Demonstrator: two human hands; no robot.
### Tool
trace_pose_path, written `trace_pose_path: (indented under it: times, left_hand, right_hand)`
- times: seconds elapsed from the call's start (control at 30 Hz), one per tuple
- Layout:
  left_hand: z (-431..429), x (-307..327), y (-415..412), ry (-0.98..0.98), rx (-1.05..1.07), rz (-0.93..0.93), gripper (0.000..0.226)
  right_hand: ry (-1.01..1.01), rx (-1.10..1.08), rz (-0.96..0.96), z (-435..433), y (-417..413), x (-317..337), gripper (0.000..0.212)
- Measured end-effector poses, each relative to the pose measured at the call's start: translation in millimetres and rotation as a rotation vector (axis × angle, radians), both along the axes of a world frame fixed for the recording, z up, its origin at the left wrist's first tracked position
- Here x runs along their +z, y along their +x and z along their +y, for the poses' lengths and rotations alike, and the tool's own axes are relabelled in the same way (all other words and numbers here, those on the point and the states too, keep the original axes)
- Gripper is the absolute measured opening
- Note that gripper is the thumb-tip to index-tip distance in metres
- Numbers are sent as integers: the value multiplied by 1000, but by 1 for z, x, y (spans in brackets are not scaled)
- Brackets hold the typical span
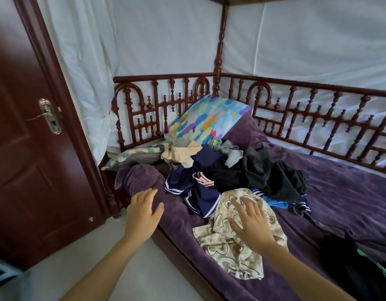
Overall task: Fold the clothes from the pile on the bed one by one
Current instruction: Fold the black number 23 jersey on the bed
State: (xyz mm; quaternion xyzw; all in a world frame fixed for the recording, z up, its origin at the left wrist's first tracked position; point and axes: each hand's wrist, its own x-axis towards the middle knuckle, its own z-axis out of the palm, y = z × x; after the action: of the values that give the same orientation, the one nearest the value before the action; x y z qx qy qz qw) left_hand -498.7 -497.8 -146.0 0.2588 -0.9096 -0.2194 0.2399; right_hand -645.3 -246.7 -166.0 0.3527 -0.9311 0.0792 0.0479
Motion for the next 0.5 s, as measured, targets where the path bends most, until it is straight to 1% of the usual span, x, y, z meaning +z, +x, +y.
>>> trace_pose_path:
  times: [0.17, 0.33, 0.5]
  left_hand:
    - [-52, -32, -43, 179, 21, -28, 42]
    - [-108, -59, -89, 299, -61, -49, 40]
    - [-166, -85, -125, 385, -127, -124, 39]
  right_hand:
    - [-27, -21, -65, -57, -34, -21, 55]
    - [-24, -169, -184, -105, -61, -47, 55]
    - [-10, -332, -292, -153, -76, -65, 55]
